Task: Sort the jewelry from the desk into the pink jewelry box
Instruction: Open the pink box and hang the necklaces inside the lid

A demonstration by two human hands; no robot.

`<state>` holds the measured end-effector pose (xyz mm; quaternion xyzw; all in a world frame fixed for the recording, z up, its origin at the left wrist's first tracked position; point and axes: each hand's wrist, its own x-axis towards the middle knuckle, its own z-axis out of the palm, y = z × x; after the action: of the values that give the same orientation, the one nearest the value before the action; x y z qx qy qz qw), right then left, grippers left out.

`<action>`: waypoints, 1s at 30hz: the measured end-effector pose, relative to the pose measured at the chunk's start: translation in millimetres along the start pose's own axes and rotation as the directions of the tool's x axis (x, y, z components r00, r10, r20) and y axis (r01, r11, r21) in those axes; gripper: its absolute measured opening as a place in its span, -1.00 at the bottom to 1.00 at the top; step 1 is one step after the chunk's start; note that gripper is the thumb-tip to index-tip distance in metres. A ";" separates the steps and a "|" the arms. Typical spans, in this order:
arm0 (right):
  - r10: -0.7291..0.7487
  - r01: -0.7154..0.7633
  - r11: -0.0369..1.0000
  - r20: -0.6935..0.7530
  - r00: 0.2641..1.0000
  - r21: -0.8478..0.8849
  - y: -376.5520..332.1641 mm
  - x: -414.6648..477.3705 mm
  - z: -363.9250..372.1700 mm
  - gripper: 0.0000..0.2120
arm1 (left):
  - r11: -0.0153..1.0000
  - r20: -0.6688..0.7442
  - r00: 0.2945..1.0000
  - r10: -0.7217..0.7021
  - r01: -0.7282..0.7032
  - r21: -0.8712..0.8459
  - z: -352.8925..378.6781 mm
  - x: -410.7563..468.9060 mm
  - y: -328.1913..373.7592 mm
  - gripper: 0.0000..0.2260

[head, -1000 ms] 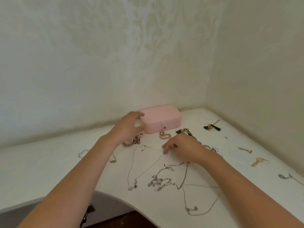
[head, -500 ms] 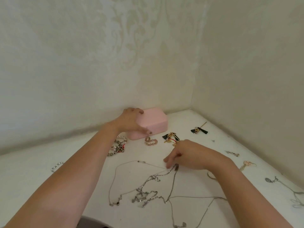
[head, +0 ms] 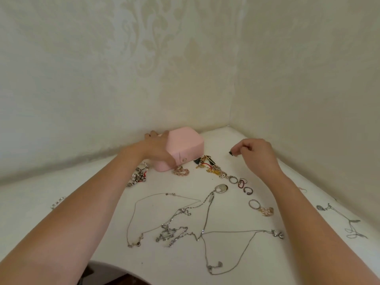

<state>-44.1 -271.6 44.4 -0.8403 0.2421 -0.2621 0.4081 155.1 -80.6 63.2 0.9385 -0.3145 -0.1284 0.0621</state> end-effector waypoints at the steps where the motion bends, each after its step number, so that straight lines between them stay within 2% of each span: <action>1: 0.000 -0.001 1.000 0.012 1.000 0.030 -2.6 -1.5 2.9 -0.66 | 1.000 -0.008 1.000 0.002 -0.002 -0.023 1.4 -2.8 1.5 0.11; 6: 0.026 -0.044 0.968 0.074 0.997 0.248 -8.3 -3.2 12.8 -0.80 | 0.979 -0.157 0.986 -0.046 0.013 -0.204 -5.5 -16.8 8.7 0.11; 8: 0.028 -0.095 0.892 0.156 0.987 0.441 -10.2 -4.2 15.4 -0.62 | 0.961 -0.201 0.980 -0.005 -0.051 -0.272 -17.7 -26.4 16.4 0.07; 10: 0.004 -0.175 0.779 0.275 0.961 0.602 -11.3 -5.0 19.5 -0.35 | 0.894 -0.146 0.986 0.082 -0.137 -0.426 -31.8 -38.4 28.5 -0.02; 13: -0.100 -0.267 0.623 0.414 0.905 0.735 -19.3 -8.6 24.4 -0.08 | 0.745 0.047 0.958 0.283 -0.189 -0.640 -41.3 -57.6 45.4 -0.22; 15: -0.185 -0.260 0.553 0.421 0.888 0.791 -25.3 -12.2 26.2 -0.05 | 0.716 0.109 0.924 0.367 -0.206 -0.667 -39.1 -66.8 53.0 -0.35; 18: -0.194 -0.261 0.461 0.383 0.903 0.848 -33.1 -16.3 27.0 -0.04 | 0.684 0.091 0.917 0.389 -0.222 -0.695 -35.3 -77.9 58.3 -0.45; 21: -0.203 -0.226 0.495 0.364 0.909 0.839 -37.2 -18.4 27.1 -0.06 | 0.681 0.043 0.911 0.409 -0.274 -0.679 -35.7 -88.8 58.0 -0.47; 24: -0.183 -0.122 0.658 0.315 0.931 0.743 -40.1 -21.6 32.6 -0.14 | 0.718 -0.098 0.910 0.403 -0.380 -0.583 -38.2 -101.5 57.6 -0.62; 26: -0.173 -0.070 0.708 0.268 0.948 0.703 -41.0 -25.2 36.3 -0.13 | 0.738 -0.219 0.895 0.388 -0.444 -0.508 -37.7 -106.8 57.7 -0.66; 28: -0.166 -0.056 0.708 0.242 0.956 0.704 -42.9 -29.0 39.0 -0.12 | 0.717 -0.308 0.874 0.377 -0.485 -0.500 -34.3 -109.3 56.8 -0.63; 30: -0.148 -0.033 0.708 0.194 0.970 0.705 -45.8 -32.1 39.8 -0.13 | 0.731 -0.377 0.843 0.384 -0.527 -0.433 -29.2 -112.1 56.5 -0.52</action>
<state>-33.8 -204.2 52.7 -0.6536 0.0471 -0.2452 0.7145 44.5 -56.4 124.9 0.7868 -0.4787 -0.0639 0.3844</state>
